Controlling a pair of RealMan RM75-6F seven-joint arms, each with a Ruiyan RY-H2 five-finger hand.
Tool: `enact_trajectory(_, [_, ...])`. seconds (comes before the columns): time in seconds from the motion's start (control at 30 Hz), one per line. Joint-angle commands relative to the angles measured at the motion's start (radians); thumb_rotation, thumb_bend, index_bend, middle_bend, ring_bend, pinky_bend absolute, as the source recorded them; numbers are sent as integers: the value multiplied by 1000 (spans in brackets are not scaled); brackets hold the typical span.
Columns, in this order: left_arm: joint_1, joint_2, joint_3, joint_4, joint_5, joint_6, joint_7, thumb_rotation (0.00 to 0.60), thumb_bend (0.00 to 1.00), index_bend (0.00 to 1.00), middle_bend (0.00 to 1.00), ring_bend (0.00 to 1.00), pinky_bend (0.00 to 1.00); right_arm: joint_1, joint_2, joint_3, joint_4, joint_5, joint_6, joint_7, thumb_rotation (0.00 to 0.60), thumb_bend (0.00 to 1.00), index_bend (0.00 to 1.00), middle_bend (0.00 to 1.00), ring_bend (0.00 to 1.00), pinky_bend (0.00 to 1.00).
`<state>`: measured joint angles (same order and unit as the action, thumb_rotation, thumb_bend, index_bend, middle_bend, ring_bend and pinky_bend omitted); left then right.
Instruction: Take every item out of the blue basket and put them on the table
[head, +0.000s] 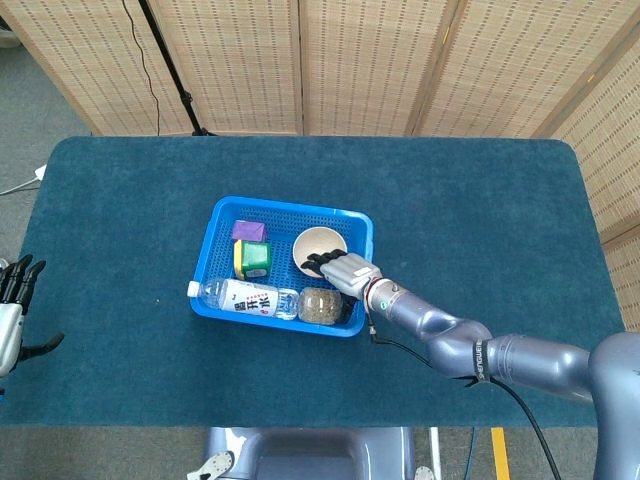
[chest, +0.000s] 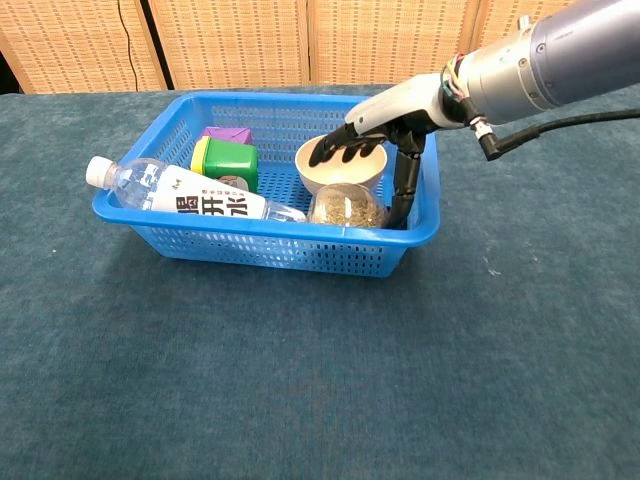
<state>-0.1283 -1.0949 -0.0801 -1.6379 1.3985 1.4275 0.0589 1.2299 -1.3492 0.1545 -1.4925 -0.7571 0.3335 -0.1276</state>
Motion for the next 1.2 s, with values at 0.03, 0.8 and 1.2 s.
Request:
enact_trajectory(0.03, [-2,-1,-1,1,-2,-4,2,600,36,0,0,0,0,47,15,-40,6,41,-34,5,600,0,40,0,0,31])
enact_trajectory(0.8, [-6,3,-2,7,-3,-12,-23,600,36,0,0,0,0,-25,-98,24,44,-111,197,119,600,200,627,549,479,473])
enact_trajectory(1.2, [1,5,8,1,21,3,-26,600,36,0,0,0,0,-80,61,99,-88,-153,267,163,600,215,631,552,479,473])
